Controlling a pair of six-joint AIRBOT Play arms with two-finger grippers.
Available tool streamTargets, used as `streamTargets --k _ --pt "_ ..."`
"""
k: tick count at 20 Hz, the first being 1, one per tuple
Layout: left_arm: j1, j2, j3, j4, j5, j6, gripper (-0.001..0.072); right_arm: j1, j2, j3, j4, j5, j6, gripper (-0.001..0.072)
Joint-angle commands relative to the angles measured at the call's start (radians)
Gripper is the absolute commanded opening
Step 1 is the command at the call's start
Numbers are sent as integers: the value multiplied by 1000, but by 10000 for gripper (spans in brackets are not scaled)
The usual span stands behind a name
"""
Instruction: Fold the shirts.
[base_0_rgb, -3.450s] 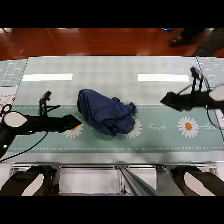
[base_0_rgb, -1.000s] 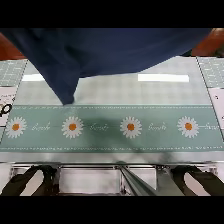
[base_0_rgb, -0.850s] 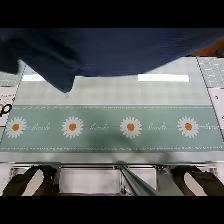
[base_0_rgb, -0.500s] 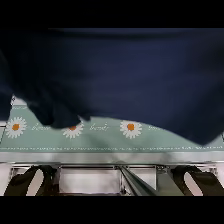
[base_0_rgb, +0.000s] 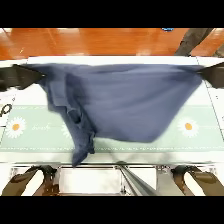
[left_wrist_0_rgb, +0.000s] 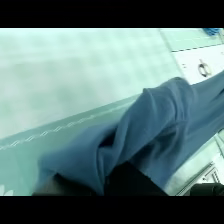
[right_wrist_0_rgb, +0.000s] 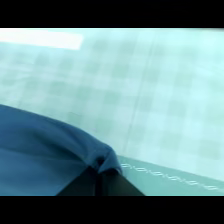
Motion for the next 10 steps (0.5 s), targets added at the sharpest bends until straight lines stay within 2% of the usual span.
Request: streamTargets --k 1,6,8,9,10 --pt "-89 -192 -101 -11 272 72 22 -1 -210 -106 102 -188 -62 22" --pt "-237 -491 6 -11 520 73 22 0 -536 -105 327 -490 -140 23" --pt "-282 -568 34 -11 633 71 30 -1 -644 -73 357 -522 -143 23" --pt "-291 -606 53 -11 635 66 120 -1 -690 -48 359 -520 -143 47" --pt "-290 -651 85 -10 571 55 389 -1 -729 -23 384 -520 -143 228"
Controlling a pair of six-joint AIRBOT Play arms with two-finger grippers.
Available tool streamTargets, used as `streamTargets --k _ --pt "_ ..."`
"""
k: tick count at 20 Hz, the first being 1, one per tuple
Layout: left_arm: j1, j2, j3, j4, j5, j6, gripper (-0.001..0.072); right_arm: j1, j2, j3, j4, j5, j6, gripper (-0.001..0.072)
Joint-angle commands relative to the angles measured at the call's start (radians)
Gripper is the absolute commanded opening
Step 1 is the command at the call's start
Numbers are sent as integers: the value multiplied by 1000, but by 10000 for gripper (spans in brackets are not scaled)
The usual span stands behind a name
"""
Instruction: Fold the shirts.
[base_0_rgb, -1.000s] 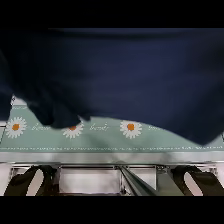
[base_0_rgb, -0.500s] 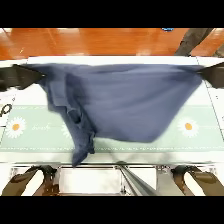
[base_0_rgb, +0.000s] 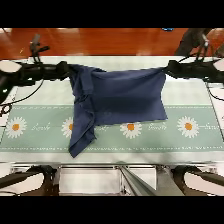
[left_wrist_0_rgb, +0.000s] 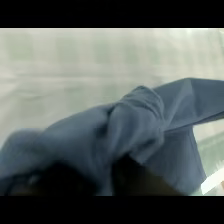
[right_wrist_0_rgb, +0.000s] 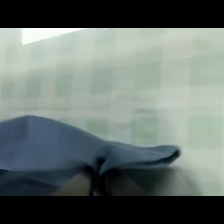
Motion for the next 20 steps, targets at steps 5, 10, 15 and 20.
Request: streamTargets --k 5,10,15,20 --pt "92 -196 229 254 -428 -159 511 -121 -180 190 117 93 -65 414" --pt "330 18 101 338 -451 -178 511 -379 -130 125 -24 446 -65 406" --pt "411 289 -404 356 -391 -158 511 -482 13 -360 -40 252 -102 406" --pt "390 315 -682 159 -340 -66 511 -498 45 -478 6 203 -164 406"
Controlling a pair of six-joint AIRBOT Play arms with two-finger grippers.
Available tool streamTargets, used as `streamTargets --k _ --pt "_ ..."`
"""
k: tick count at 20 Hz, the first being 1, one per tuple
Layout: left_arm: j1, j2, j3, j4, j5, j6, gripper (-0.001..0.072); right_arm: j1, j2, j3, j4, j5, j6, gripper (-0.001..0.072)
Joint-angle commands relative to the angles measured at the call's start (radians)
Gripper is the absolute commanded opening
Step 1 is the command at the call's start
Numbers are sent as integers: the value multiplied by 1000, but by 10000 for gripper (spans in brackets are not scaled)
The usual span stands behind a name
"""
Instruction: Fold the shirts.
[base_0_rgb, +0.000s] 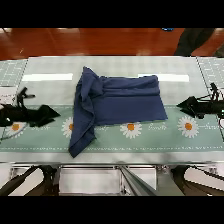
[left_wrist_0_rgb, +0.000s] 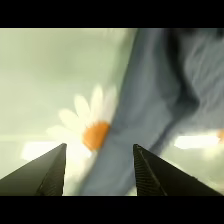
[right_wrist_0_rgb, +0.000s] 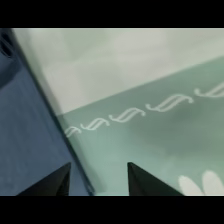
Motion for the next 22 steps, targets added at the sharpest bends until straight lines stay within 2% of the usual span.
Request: streamTargets --k 1,6,8,12,13,15,22 --pt "-36 31 -167 -110 47 66 511 -16 21 -74 24 -24 -31 406" --pt "-155 -30 -171 -127 160 59 511 -16 21 -74 37 -27 -31 406" --pt "-192 -86 -163 -183 169 72 511 -16 21 -74 46 -26 -30 406" --pt "-279 -171 -139 -189 165 85 504 -11 21 -74 71 -15 -30 406" --pt "-291 -187 -130 -188 157 85 440 -8 21 -74 63 -15 -30 406" --pt "-295 -205 -111 -189 122 135 22 7 20 -74 60 -10 -26 406" --pt "-282 -204 -9 -186 75 154 22 159 20 -74 -2 -27 23 406"
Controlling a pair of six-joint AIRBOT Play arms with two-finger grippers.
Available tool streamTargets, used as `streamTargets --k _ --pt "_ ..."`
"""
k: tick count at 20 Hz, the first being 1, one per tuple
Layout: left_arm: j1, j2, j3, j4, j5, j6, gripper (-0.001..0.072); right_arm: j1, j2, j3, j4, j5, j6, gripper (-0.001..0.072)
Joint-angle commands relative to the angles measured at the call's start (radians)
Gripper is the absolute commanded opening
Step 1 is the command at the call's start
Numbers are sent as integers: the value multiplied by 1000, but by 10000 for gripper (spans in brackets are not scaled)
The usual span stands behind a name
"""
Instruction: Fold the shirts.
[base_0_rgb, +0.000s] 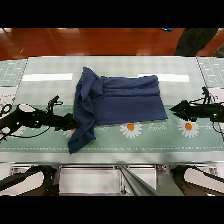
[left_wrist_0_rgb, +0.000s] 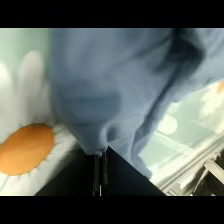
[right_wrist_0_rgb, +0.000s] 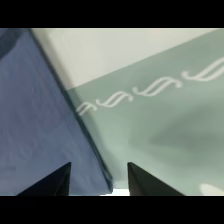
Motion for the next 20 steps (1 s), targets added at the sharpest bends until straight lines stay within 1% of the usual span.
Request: streamTargets --k 1,4,8,9,10,11,12,13,14,16,17,18,19,20 --pt "0 -4 49 -5 -27 10 22 83 0 0 -29 -32 37 406" --pt "0 -4 62 -9 -30 10 22 127 -37 5 -26 -60 63 406" --pt "0 -4 62 -14 -19 10 22 229 -137 40 42 -53 62 405" --pt "2 -4 62 -35 -8 10 22 257 -157 57 60 -48 68 403" --pt "6 -3 64 -76 0 12 22 285 -171 78 85 -42 69 347" --pt "12 -3 80 -112 -1 15 22 305 -177 105 107 -27 65 115" --pt "21 2 114 -142 -16 23 22 319 -178 144 138 1 45 23" --pt "33 10 167 -165 -44 23 22 323 -177 200 161 55 24 22" --pt "47 24 232 -189 -74 22 22 323 -170 278 164 117 23 22" --pt "86 71 404 -262 -132 15 22 316 -115 465 142 183 53 22" --pt "119 101 505 -285 -138 -22 21 299 -72 583 99 177 84 22" --pt "154 129 604 -286 -134 -66 22 276 -37 697 55 156 145 22" --pt "195 157 711 -286 -128 -97 21 254 -5 815 33 154 183 22" --pt "227 181 809 -286 -119 -122 21 237 24 942 21 169 190 22"
